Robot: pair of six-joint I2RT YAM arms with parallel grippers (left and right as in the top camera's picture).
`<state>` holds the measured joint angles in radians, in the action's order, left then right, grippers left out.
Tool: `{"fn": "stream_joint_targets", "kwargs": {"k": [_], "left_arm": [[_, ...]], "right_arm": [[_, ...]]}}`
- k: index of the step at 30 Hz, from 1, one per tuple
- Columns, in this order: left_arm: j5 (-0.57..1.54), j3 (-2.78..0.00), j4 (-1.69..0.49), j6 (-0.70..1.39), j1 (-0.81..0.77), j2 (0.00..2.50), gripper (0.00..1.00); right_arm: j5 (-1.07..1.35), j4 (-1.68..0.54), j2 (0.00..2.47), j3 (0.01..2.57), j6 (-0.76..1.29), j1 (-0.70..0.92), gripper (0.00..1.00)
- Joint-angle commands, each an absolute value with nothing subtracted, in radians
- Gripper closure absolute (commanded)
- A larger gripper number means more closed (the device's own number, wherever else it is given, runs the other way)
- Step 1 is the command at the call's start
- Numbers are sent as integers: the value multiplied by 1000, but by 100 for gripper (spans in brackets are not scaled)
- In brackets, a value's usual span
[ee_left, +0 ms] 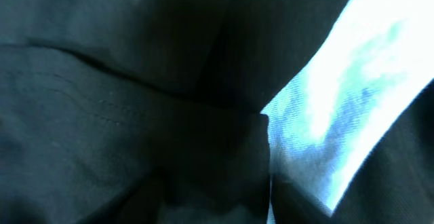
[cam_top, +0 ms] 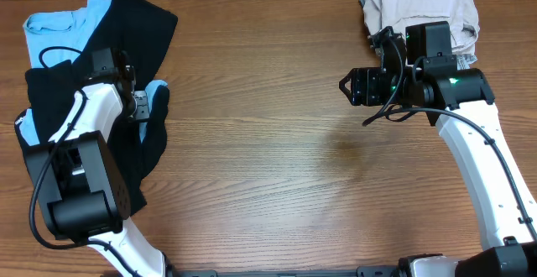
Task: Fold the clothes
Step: 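Reach left gripper to the black garment on the left pile, then grasp the black garment with left gripper and drag it rightward to center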
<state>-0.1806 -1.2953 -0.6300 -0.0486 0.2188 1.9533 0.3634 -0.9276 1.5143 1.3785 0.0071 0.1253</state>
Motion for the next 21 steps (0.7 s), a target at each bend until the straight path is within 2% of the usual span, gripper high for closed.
{"fn": "stream_joint_targets", "kwargs": {"k": [1, 4, 7, 11, 13, 14, 17, 21], "left_arm": [[-184, -1312, -625, -38, 223, 1975, 69], [-192, -1316, -622, -38, 223, 1973, 85], [-191, -1349, -643, -38, 222, 1972, 96], [-189, -1452, -751, -38, 208, 1967, 96], [-178, -1537, -839, -38, 190, 1967, 96], [-160, -1580, -882, -38, 179, 1967, 96], [-31, -1724, -1017, -39, 136, 1967, 96], [192, -1876, -1121, -50, 43, 1967, 96]], "right_arm": [[368, -918, 1515, 1399, 7, 130, 27], [368, -913, 1515, 1399, 7, 130, 27], [368, -905, 1515, 1399, 7, 130, 27], [368, -896, 1515, 1399, 7, 130, 29], [368, -896, 1515, 1401, 8, 130, 37], [368, -896, 1514, 1404, 17, 128, 46], [369, -882, 1499, 1419, 92, 105, 50], [390, -900, 1457, 1476, 110, 51, 50]]}}
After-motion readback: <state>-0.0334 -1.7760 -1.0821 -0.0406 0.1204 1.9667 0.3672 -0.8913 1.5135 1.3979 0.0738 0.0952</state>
